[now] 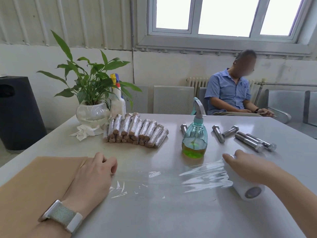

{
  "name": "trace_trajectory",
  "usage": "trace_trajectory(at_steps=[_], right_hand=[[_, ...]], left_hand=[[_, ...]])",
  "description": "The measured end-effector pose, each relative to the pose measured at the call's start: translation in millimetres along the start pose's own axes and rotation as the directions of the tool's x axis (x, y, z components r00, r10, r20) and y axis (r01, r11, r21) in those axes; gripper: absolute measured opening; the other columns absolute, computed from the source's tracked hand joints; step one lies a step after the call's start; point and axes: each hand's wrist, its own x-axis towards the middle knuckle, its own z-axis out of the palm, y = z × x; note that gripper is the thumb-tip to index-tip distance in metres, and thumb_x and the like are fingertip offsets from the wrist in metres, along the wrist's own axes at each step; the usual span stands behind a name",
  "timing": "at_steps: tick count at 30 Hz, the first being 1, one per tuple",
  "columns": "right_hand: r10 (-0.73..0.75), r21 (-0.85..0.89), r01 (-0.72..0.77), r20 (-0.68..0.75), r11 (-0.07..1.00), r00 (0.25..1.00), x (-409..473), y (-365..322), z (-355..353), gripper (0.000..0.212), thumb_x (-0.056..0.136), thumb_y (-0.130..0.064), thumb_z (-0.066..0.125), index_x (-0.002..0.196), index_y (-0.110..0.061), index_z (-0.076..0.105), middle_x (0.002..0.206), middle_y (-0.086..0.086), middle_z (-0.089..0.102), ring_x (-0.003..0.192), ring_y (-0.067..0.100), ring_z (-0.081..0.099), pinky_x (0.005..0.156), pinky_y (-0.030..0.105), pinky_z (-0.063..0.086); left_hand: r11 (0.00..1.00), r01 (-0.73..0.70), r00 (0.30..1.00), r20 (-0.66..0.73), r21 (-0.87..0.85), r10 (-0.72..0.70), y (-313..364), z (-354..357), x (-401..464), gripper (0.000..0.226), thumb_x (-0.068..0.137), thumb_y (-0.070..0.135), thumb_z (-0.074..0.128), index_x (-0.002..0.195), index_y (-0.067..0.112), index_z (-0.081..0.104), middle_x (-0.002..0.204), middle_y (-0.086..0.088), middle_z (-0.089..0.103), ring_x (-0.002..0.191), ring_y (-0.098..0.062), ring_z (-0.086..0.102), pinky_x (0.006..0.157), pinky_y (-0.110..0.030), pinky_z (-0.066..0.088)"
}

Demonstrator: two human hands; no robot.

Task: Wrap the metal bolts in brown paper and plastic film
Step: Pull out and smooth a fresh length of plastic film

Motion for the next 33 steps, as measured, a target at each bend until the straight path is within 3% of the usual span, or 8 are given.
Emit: trace_trajectory(at_steps=[4, 8, 13, 16, 21, 25, 29, 33], right_hand=[[0.008, -0.059, -0.006, 0.038, 0.998, 0.999, 3.0, 1.2, -3.1, 0.053, 0.098, -0.058, 0.022, 0.125, -0.019, 0.045, 0.111, 0.005, 0.053, 0.093, 0.025, 0.057, 0.075, 0.035, 0.049], [0.028, -0.050, -0.027, 0.023, 0.998, 0.999, 7.6, 4.7, -4.4, 0.055, 0.094, -0.066, 0.024, 0.110, -0.019, 0.049, 0.096, 0.002, 0.049, 0.085, 0.023, 0.053, 0.064, 0.032, 0.047], [0.011, -0.049, -0.010, 0.008, 0.999, 1.000, 7.8, 9.0, -3.8, 0.051, 0.095, -0.066, 0.025, 0.108, -0.023, 0.050, 0.111, 0.006, 0.056, 0.092, 0.023, 0.046, 0.081, 0.036, 0.041], [-0.010, -0.139, 0.014, 0.029, 0.990, 1.000, 10.4, 13.1, -1.9, 0.057, 0.095, -0.066, 0.020, 0.127, -0.028, 0.049, 0.122, 0.003, 0.055, 0.095, 0.021, 0.045, 0.092, 0.039, 0.043], [0.016, -0.067, -0.016, -0.005, 0.998, 1.000, 9.5, 11.6, -0.3, 0.055, 0.089, -0.075, 0.022, 0.101, -0.027, 0.047, 0.097, 0.001, 0.049, 0.091, 0.023, 0.046, 0.091, 0.041, 0.044], [-0.012, -0.053, 0.011, -0.025, 0.999, 1.000, 4.4, 9.8, -0.4, 0.060, 0.088, -0.076, 0.018, 0.096, -0.024, 0.047, 0.090, 0.000, 0.055, 0.089, 0.026, 0.054, 0.088, 0.043, 0.048], [-0.010, -0.135, 0.008, -0.014, 0.991, 1.000, -0.7, 5.4, -3.0, 0.066, 0.086, -0.078, 0.013, 0.113, -0.029, 0.048, 0.117, 0.002, 0.059, 0.096, 0.023, 0.051, 0.092, 0.042, 0.045], [0.006, -0.176, -0.013, -0.040, 0.984, 0.999, -9.0, -2.5, -5.7, 0.067, 0.079, -0.085, 0.009, 0.099, -0.030, 0.043, 0.120, 0.001, 0.061, 0.089, 0.021, 0.046, 0.082, 0.038, 0.043]], left_hand=[[1.000, -0.025, 1.000, -0.019, 0.011, 0.025, -0.4, 0.5, -0.8, 0.028, 0.080, 0.010, 0.061, 0.078, 0.033, 0.046, 0.077, 0.009, 0.040, 0.066, -0.019, 0.043, 0.059, -0.032, 0.034], [0.999, -0.010, 1.000, -0.006, 0.043, 0.010, 0.9, 0.5, -2.4, 0.025, 0.084, 0.013, 0.056, 0.083, 0.034, 0.043, 0.081, 0.007, 0.040, 0.074, -0.018, 0.044, 0.068, -0.030, 0.038], [0.997, 0.051, 0.999, -0.017, 0.057, -0.050, 8.1, -4.4, -4.5, 0.018, 0.085, 0.010, 0.055, 0.084, 0.028, 0.053, 0.081, 0.005, 0.044, 0.079, -0.021, 0.048, 0.069, -0.032, 0.036], [0.996, 0.067, 0.997, -0.031, 0.061, -0.065, 9.3, -5.5, -4.6, 0.018, 0.085, 0.010, 0.053, 0.082, 0.028, 0.053, 0.080, 0.004, 0.045, 0.078, -0.022, 0.049, 0.065, -0.032, 0.032], [0.999, 0.037, 0.999, -0.022, 0.022, -0.037, 3.8, -4.2, -2.5, 0.021, 0.085, 0.011, 0.055, 0.080, 0.032, 0.051, 0.077, 0.008, 0.043, 0.073, -0.018, 0.045, 0.065, -0.031, 0.028], [1.000, -0.008, 1.000, -0.008, 0.005, 0.008, -0.2, -3.9, -0.5, 0.023, 0.089, 0.015, 0.051, 0.081, 0.036, 0.050, 0.078, 0.011, 0.044, 0.073, -0.015, 0.044, 0.066, -0.030, 0.027], [1.000, 0.014, 1.000, -0.003, -0.009, -0.014, -0.7, -4.5, -0.7, 0.018, 0.093, 0.023, 0.042, 0.084, 0.037, 0.048, 0.081, 0.012, 0.043, 0.079, -0.011, 0.043, 0.070, -0.028, 0.026], [0.999, 0.038, 0.999, -0.032, -0.003, -0.038, 5.1, -7.4, -2.8, 0.020, 0.095, 0.031, 0.038, 0.083, 0.034, 0.054, 0.084, 0.011, 0.046, 0.085, -0.012, 0.051, 0.073, -0.029, 0.029]])
